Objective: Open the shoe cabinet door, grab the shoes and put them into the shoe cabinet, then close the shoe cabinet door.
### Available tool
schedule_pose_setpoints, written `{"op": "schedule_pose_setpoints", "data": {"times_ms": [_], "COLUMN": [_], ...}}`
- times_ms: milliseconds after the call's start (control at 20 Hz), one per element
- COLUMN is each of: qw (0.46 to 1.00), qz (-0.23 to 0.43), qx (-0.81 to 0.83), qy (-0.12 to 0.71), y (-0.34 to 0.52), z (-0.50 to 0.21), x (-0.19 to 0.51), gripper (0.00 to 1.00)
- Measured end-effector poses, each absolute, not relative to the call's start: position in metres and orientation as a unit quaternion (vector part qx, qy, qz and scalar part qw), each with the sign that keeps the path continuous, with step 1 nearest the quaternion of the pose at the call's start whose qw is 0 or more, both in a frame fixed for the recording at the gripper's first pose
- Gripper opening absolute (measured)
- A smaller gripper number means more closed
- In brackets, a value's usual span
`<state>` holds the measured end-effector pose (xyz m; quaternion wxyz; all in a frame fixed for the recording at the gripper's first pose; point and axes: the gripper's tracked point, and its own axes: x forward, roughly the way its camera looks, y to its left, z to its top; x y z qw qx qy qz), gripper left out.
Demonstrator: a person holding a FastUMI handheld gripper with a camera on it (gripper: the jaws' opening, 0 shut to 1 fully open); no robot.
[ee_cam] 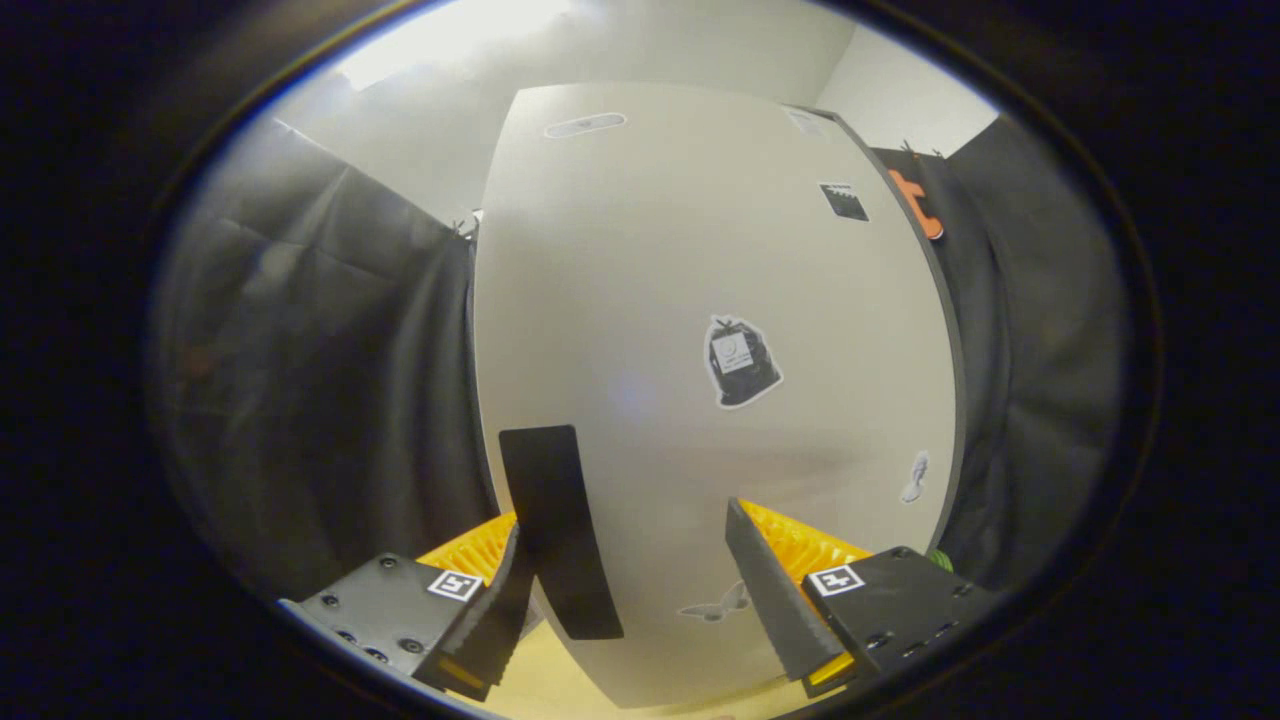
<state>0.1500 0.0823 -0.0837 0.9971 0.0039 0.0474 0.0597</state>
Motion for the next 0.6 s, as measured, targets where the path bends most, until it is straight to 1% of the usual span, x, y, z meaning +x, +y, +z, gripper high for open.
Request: {"op": "schedule_pose_setpoints", "data": {"times_ms": [600], "qw": [0.999], "qz": [0.012], "qx": [0.012], "qy": [0.046], "y": [0.095], "z": [-0.092], "x": [0.188], "gripper": [1.00]}}
